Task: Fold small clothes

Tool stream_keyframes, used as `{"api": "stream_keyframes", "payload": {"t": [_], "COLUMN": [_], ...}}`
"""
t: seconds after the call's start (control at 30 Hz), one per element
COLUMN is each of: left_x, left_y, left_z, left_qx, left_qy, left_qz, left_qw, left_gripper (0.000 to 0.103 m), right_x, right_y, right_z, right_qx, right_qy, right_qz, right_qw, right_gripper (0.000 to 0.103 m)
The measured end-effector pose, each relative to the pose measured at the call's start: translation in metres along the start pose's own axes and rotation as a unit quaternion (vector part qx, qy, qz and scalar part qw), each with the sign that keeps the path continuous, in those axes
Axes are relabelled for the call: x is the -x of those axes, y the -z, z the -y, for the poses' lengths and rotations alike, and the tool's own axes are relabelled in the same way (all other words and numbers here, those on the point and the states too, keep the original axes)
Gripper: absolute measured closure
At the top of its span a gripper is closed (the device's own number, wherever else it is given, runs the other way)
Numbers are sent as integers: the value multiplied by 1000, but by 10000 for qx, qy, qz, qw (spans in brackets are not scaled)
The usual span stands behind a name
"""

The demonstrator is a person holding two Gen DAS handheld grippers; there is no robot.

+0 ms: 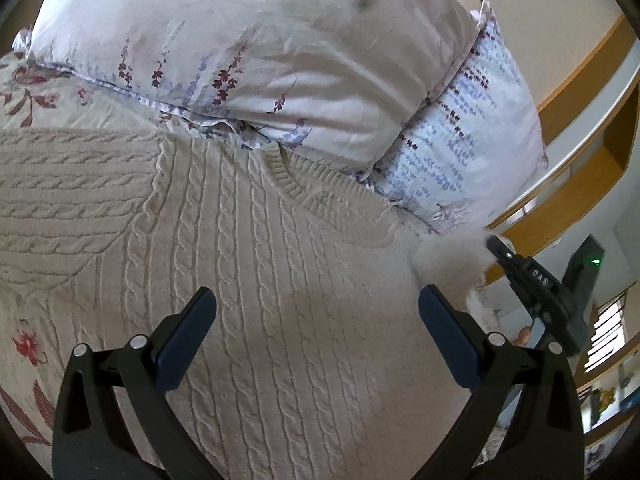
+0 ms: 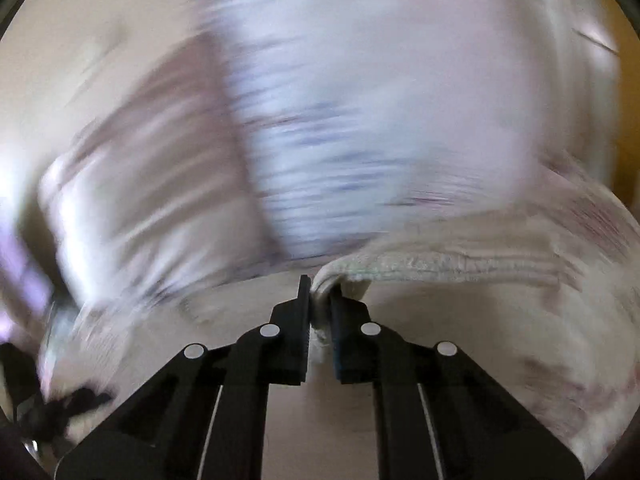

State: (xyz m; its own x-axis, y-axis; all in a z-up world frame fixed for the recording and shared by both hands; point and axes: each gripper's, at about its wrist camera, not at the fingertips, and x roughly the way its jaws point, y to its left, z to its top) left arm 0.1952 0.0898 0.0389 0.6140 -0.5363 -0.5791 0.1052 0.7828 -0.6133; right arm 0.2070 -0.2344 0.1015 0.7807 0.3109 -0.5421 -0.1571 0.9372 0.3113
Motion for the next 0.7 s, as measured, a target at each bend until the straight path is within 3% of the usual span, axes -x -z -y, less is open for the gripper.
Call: {"api": "stream_keyframes", "payload": {"t": [0.07, 0.13, 0.23, 0.33, 0.47, 0.57, 0.7], "left_x": [0, -3, -6, -10, -22, -35, -47], "left_y": [0, 1, 3, 3, 0, 0, 0], "left_z": [-2, -4, -6, -7, -8, -12, -18], "left_qx": [114, 222, 353, 490, 832, 1127, 1416], "left_qy": [96, 161, 255, 294, 413, 399, 253], "left_qz": [-29, -121, -246, -324, -495, -684, -787], "left_qw": [9999, 9996, 9987, 9978, 9944, 9905, 9865], "left_gripper": [3, 4, 8, 10, 19, 29, 51], "right_x": [-24, -46, -53, -41, -17, -2, 2], "right_y": [15, 37, 57, 59, 61, 76, 78], "right_z": [-44, -73, -73, -34, 35, 87, 123], "right_qx": [598, 962, 804, -36, -1551, -2607, -3260], "right_qy": [-613, -924, -1141, -1225, -1216, -923, -623], "right_qz": [-696, -1386, -1700, -1784, -1819, -1791, -1438], "right_qw": [9939, 9813, 9755, 9763, 9634, 9441, 9323], "right_gripper": [91, 67, 62, 60, 60, 60, 61]}}
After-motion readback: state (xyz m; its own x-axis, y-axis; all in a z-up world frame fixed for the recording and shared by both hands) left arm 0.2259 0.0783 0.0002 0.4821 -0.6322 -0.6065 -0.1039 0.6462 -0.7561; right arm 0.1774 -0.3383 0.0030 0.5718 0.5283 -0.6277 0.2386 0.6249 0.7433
